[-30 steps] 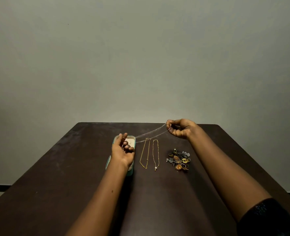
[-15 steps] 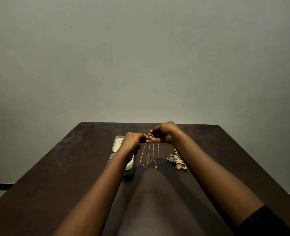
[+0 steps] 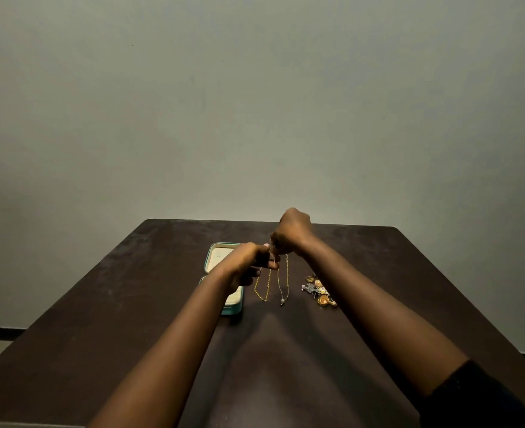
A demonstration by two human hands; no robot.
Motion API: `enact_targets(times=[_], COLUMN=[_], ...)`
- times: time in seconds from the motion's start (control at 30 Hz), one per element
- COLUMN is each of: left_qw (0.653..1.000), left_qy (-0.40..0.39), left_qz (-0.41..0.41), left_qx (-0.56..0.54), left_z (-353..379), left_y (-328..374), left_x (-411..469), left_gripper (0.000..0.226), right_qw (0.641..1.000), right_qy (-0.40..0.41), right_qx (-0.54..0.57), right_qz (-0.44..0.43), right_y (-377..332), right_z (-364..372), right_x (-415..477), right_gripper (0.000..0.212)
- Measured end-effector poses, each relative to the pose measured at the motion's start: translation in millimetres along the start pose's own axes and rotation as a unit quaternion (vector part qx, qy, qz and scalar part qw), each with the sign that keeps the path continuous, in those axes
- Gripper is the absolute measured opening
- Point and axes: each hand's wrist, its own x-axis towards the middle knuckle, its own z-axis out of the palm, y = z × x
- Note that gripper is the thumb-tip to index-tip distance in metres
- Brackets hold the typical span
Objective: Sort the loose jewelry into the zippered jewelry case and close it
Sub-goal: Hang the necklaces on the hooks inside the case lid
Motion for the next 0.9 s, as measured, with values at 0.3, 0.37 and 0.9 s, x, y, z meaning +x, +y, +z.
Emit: enact_targets(times=[0.3, 0.37, 0.9], left_qw=[0.998, 0.998, 0.999], left_qy=[-0.025, -0.040, -0.030], left_qz=[0.014, 0.009, -0.038], left_qx=[0.047, 0.042, 0.025], left_z=[-14, -19, -61], left_y=[7, 11, 16], left_x=[3, 3, 3], left_gripper=[0.024, 0.022, 0.025], right_qw=[0.983, 0.969, 0.925], right_qy=[-0.154, -0.216, -0.216], right_qx=[0.097, 0.113, 0.314], right_qz=[-0.009, -0.023, -0.002], right_y=[18, 21, 26], right_z=[-7, -6, 18], right_x=[-3, -5, 3], right_gripper=[0.014, 0.027, 0.020])
